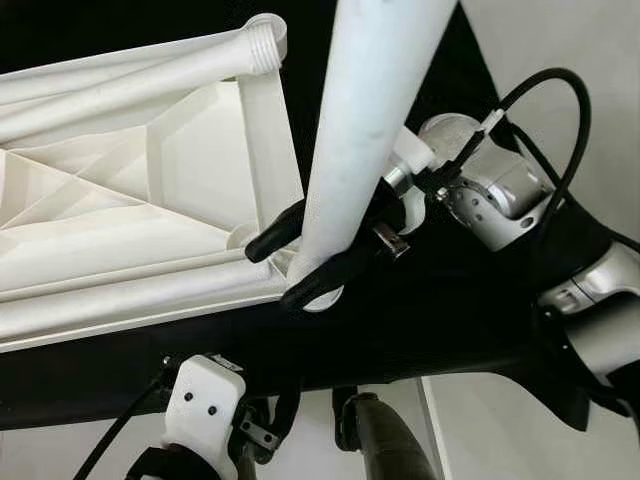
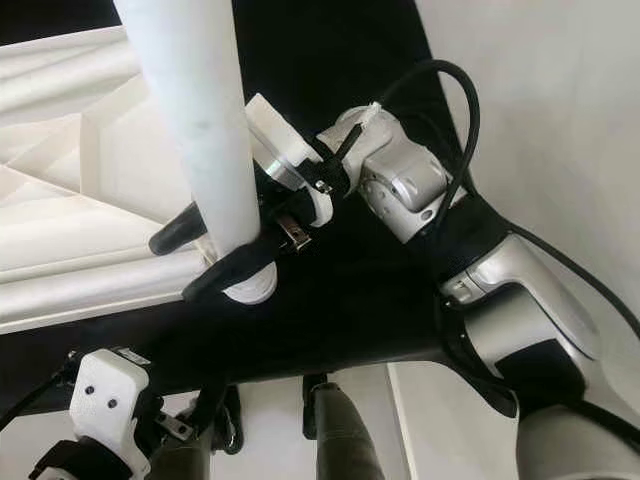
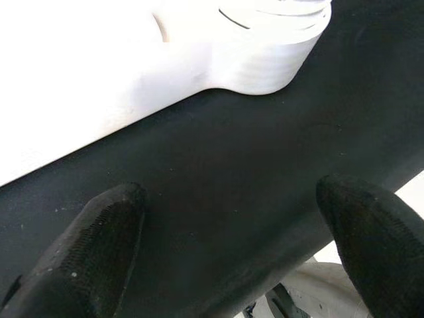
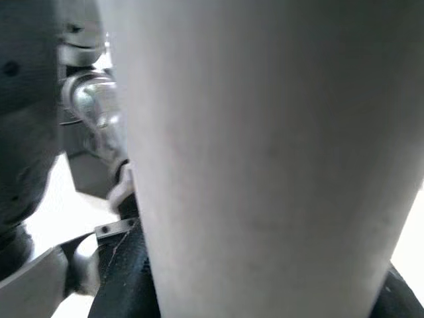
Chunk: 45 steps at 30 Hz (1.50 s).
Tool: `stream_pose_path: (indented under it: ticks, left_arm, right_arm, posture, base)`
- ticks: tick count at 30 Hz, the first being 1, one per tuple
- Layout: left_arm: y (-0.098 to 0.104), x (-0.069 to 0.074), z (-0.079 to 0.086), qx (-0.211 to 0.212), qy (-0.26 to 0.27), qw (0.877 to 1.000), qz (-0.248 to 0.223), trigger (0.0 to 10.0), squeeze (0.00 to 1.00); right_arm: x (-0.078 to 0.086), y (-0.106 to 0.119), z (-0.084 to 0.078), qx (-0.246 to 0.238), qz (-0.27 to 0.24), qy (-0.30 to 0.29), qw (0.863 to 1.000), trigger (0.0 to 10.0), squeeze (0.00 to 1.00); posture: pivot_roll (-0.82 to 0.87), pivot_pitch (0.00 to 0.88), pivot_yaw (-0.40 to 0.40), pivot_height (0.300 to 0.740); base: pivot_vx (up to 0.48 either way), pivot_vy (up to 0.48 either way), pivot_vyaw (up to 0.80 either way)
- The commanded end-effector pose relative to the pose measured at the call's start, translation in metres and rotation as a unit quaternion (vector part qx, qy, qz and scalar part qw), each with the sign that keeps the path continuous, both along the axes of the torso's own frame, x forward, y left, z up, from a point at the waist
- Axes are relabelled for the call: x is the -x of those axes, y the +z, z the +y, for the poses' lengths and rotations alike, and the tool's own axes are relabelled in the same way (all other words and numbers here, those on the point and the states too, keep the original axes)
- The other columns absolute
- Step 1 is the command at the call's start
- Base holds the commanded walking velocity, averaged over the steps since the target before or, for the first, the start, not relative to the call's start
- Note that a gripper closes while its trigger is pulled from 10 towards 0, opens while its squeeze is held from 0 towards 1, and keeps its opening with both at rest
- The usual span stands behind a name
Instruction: Building children table
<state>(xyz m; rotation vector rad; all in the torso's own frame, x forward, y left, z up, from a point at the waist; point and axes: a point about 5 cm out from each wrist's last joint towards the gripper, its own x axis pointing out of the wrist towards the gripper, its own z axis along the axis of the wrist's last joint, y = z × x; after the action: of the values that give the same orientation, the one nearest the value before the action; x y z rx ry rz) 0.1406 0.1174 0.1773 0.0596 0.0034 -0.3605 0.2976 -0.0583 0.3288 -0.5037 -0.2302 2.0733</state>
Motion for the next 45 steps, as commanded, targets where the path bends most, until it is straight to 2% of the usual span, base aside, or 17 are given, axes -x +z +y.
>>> stream_pose_path:
  ticks: [1, 14, 16, 18, 24, 27, 31, 36, 37, 45]
  left_arm:
    - [-0.007, 0.002, 0.001, -0.003, 0.0, 1.0, 0.019, 10.0, 0.0]
    - [-0.008, -0.001, 0.001, -0.003, -0.001, 1.0, 0.018, 10.0, 0.0]
    - [-0.008, -0.001, 0.001, -0.002, -0.001, 1.0, 0.017, 10.0, 0.0]
    - [-0.008, -0.001, 0.001, -0.002, -0.001, 1.0, 0.017, 10.0, 0.0]
    - [-0.008, -0.002, 0.001, -0.002, -0.001, 1.0, 0.016, 10.0, 0.0]
    - [-0.009, -0.004, 0.002, -0.003, -0.001, 1.0, 0.016, 10.0, 0.0]
    - [-0.01, -0.004, 0.002, -0.003, -0.001, 1.0, 0.015, 10.0, 0.0]
    - [-0.011, -0.006, 0.003, -0.005, -0.002, 1.0, 0.014, 10.0, 0.0]
    - [-0.011, -0.007, 0.004, -0.005, -0.003, 1.0, 0.012, 10.0, 0.0]
    - [-0.011, -0.01, 0.005, -0.007, -0.002, 1.0, 0.009, 10.0, 0.0]
  right_arm:
    - [-0.012, -0.034, -0.006, 0.065, 0.022, -0.087, 0.994, 10.0, 0.0]
    - [-0.019, -0.035, -0.012, 0.049, 0.032, -0.162, 0.985, 10.0, 0.0]
    - [-0.021, -0.035, -0.015, 0.041, 0.039, -0.195, 0.979, 10.0, 0.0]
    - [-0.021, -0.035, -0.015, 0.041, 0.039, -0.195, 0.979, 10.0, 0.0]
    - [-0.026, -0.038, -0.02, 0.024, 0.047, -0.258, 0.965, 10.0, 0.0]
    - [-0.029, -0.041, -0.029, 0.008, 0.052, -0.312, 0.949, 10.0, 0.0]
    - [-0.028, -0.042, -0.033, -0.001, 0.052, -0.322, 0.945, 10.0, 0.0]
    - [-0.017, -0.048, -0.039, -0.032, 0.056, -0.328, 0.942, 10.0, 0.0]
    - [-0.01, -0.052, -0.041, -0.047, 0.06, -0.324, 0.943, 10.0, 0.0]
    - [0.002, -0.062, -0.039, -0.048, 0.056, -0.317, 0.945, 10.0, 0.0]
  posture:
    - [0.05, 0.483, -0.014, 0.74]
    - [0.04, 0.473, -0.012, 0.74]
    - [0.03, 0.471, -0.011, 0.74]
    - [0.03, 0.471, -0.011, 0.74]
    - [0.03, 0.457, -0.008, 0.74]
    - [0.02, 0.448, -0.006, 0.74]
    - [0.02, 0.445, -0.005, 0.74]
    - [0.02, 0.432, 0.001, 0.74]
    - [0.02, 0.43, 0.002, 0.74]
    - [0.02, 0.43, 0.008, 0.74]
  base:
    - [0.0, 0.0, 0.0]
    - [0.0, 0.0, 0.0]
    - [0.0, 0.0, 0.0]
    - [0.0, 0.0, 0.0]
    - [0.0, 0.0, 0.0]
    - [0.0, 0.0, 0.0]
    - [0.0, 0.0, 0.0]
    - [0.0, 0.0, 0.0]
    - [0.0, 0.0, 0.0]
    - [0.0, 0.0, 0.0]
